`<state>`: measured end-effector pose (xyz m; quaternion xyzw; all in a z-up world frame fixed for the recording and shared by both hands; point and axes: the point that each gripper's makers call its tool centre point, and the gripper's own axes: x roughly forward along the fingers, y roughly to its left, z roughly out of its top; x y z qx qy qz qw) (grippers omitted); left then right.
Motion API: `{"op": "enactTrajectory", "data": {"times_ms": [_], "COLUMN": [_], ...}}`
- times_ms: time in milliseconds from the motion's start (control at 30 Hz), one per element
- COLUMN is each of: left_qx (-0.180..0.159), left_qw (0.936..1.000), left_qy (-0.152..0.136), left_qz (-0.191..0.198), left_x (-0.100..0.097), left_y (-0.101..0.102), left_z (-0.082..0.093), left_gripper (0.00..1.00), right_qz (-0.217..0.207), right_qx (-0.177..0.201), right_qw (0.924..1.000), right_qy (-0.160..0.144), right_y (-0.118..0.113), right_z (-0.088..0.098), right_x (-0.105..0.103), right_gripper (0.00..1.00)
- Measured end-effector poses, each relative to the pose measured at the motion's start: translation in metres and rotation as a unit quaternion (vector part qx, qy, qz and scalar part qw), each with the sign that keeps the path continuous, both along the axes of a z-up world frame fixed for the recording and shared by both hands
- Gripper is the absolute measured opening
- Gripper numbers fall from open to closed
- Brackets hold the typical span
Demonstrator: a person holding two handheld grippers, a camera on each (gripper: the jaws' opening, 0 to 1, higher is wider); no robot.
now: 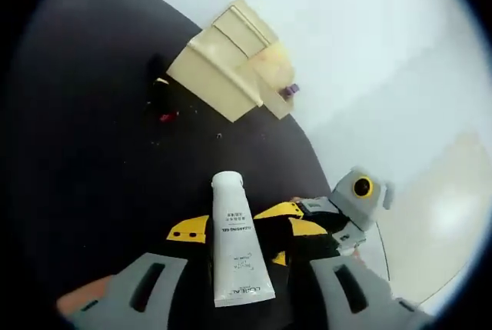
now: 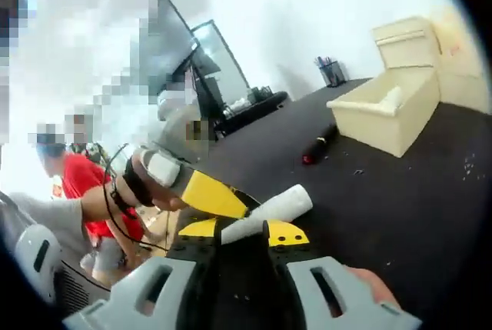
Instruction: Open the drawer, pick up the cosmetic bottles from the table one by one, place them into the drawer, release the gripper, close the drawer, and move the gripper away
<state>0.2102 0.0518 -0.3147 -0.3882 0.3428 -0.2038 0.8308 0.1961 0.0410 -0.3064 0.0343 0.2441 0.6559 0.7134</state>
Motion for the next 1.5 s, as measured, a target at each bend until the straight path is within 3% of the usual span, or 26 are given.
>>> {"op": "enactTrajectory", "data": {"times_ms": [67, 133, 200, 233, 300, 367, 500, 633, 700, 867, 1100, 1200, 1300, 1367, 1433, 1500], "left_qx": [-0.009, -0.008, 0.02, 0.032, 0.062, 0.08, 0.08, 0.075, 0.056, 0.052, 0.055, 0.064, 0.07, 0.077, 0.087, 0.093], "left_qw": [0.9999, 0.9996, 0.9983, 0.9974, 0.9956, 0.9941, 0.9942, 0.9949, 0.9962, 0.9965, 0.9972, 0.997, 0.997, 0.9968, 0.9961, 0.9956], "left_qy": [0.01, 0.024, 0.043, 0.048, 0.044, 0.045, 0.048, 0.053, 0.055, 0.054, 0.04, 0.033, 0.022, 0.012, 0.001, -0.006], "left_qz": [-0.006, -0.015, -0.034, -0.043, -0.054, -0.059, -0.053, -0.041, -0.039, -0.038, -0.029, -0.027, -0.022, -0.018, -0.015, -0.012], "left_x": [0.002, 0.004, 0.004, 0.004, 0.007, 0.009, 0.012, 0.013, 0.013, 0.012, 0.016, 0.02, 0.026, 0.03, 0.034, 0.039], "left_y": [0.001, 0.0, 0.002, 0.001, -0.002, -0.004, -0.004, 0.002, 0.003, 0.002, 0.006, 0.01, 0.014, 0.016, 0.017, 0.018], "left_z": [-0.002, -0.004, -0.009, -0.009, -0.007, -0.008, -0.007, -0.012, -0.012, -0.011, -0.001, 0.006, 0.021, 0.031, 0.041, 0.049], "left_gripper": [0.37, 0.34, 0.3, 0.3, 0.32, 0.32, 0.32, 0.25, 0.25, 0.24, 0.22, 0.21, 0.21, 0.2, 0.2, 0.2], "right_qz": [0.002, 0.004, 0.011, 0.015, 0.018, 0.017, 0.015, 0.018, 0.018, 0.019, 0.017, 0.009, 0.029, 0.036, 0.04, 0.044], "right_qx": [-0.022, -0.02, -0.013, 0.004, 0.026, 0.034, 0.021, 0.016, 0.018, 0.022, 0.045, 0.024, -0.018, -0.051, -0.087, -0.109], "right_qw": [0.9997, 0.9998, 0.9999, 0.9998, 0.9988, 0.9988, 0.9997, 0.9997, 0.9996, 0.9995, 0.9986, 0.9956, 0.9905, 0.9821, 0.9677, 0.9612], "right_qy": [0.003, -0.003, -0.001, 0.016, 0.037, 0.032, -0.001, -0.008, -0.009, -0.014, -0.022, -0.09, -0.133, -0.178, -0.233, -0.25], "right_y": [0.0, 0.002, 0.003, 0.005, 0.007, 0.008, 0.01, 0.009, 0.009, 0.01, 0.004, -0.006, -0.015, -0.019, -0.025, -0.029], "right_z": [-0.008, -0.011, -0.011, -0.006, 0.0, 0.004, 0.002, 0.0, 0.0, 0.002, 0.021, 0.032, 0.04, 0.048, 0.059, 0.066], "right_x": [0.0, -0.002, -0.006, -0.01, -0.014, -0.011, -0.012, -0.01, -0.008, -0.011, -0.009, 0.001, 0.001, 0.008, 0.018, 0.023], "right_gripper": [0.19, 0.2, 0.21, 0.21, 0.21, 0.21, 0.22, 0.23, 0.23, 0.23, 0.23, 0.23, 0.26, 0.32, 0.33, 0.34]}}
